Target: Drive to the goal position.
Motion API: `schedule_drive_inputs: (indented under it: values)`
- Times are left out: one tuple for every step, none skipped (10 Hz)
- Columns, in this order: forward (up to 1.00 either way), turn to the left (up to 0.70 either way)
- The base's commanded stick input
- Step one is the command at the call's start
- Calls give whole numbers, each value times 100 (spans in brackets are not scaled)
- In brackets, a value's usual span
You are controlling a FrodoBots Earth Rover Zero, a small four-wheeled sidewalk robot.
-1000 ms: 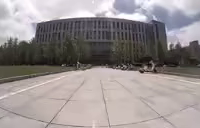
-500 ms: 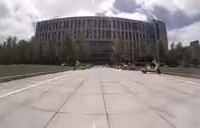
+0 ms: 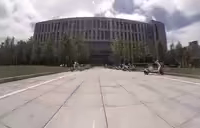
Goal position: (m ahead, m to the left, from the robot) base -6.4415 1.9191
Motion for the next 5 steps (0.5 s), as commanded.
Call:
schedule_drive_inputs:
  values:
    - [100, 0]
    - [100, 0]
    - [100, 0]
    - [100, 0]
    - [100, 0]
